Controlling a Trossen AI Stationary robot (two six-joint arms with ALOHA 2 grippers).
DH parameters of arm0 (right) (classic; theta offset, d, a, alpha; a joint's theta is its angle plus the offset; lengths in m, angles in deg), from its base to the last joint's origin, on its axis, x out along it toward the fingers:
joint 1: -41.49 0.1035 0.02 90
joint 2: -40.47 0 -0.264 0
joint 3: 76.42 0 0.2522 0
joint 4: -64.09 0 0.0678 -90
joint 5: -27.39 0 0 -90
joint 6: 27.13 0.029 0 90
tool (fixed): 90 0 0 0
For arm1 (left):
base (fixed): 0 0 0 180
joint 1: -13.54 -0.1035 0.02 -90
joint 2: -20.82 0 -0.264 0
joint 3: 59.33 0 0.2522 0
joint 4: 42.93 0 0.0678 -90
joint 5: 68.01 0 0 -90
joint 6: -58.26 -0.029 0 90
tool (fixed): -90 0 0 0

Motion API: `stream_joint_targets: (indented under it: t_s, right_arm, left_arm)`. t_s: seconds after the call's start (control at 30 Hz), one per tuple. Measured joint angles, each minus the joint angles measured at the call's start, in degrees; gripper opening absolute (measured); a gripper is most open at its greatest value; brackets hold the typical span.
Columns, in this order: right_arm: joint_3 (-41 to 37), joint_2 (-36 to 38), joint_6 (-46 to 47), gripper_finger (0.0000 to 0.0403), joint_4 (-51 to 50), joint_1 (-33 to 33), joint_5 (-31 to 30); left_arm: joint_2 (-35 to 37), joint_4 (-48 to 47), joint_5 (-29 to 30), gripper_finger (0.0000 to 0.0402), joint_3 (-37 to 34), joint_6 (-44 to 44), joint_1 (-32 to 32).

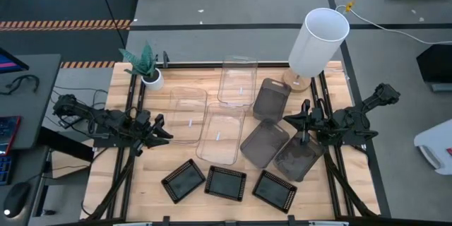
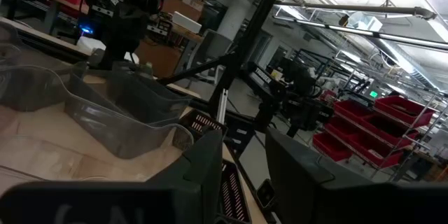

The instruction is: Stack baskets by color

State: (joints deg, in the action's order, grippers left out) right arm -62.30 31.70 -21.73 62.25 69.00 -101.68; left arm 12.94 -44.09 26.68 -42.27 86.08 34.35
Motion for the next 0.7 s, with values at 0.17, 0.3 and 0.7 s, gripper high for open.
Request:
stream_joint_targets:
  t_s: [0.17, 0.3, 0.7]
  right_arm:
    - [0.0, 0.0, 0.0, 0.0012, 0.0, 0.0, 0.0]
    - [0.0, 0.0, 0.0, 0.0012, 0.0, 0.0, 0.0]
    - [0.0, 0.0, -2.2, 0.0012, 3.7, -0.4, -0.5]
  left_arm:
    - [0.0, 0.0, 0.0, 0.0117, 0.0, 0.0, 0.0]
    - [0.0, 0.0, 0.0, 0.0117, 0.0, 0.0, 0.0]
    - [0.0, 0.0, 0.0, 0.0117, 0.0, 0.0, 0.0]
